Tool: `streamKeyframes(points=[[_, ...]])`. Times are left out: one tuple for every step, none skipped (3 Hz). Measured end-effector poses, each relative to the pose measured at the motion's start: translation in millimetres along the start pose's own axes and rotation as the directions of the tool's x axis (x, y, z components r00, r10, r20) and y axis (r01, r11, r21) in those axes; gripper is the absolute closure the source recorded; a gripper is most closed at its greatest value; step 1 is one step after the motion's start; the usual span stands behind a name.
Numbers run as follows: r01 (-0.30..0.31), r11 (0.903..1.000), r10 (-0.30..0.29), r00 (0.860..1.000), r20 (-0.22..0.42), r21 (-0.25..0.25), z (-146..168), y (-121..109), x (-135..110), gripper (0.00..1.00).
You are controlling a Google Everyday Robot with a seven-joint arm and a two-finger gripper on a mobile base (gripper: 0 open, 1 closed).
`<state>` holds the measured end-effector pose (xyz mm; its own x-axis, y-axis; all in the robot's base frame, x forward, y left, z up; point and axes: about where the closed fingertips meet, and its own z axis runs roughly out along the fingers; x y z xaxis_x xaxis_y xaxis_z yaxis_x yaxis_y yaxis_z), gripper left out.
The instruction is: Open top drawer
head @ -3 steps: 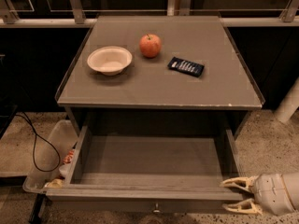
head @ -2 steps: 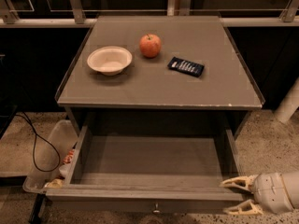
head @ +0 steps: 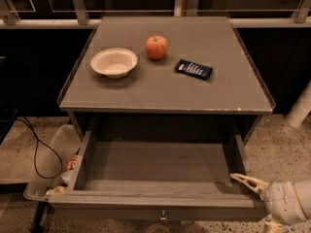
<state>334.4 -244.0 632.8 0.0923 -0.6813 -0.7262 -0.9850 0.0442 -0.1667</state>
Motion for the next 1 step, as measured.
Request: streamKeyframes(points=[[0.000, 1.0000, 0.000, 1.000, 0.000, 0.000, 0.0, 0.0, 0.0, 0.00]])
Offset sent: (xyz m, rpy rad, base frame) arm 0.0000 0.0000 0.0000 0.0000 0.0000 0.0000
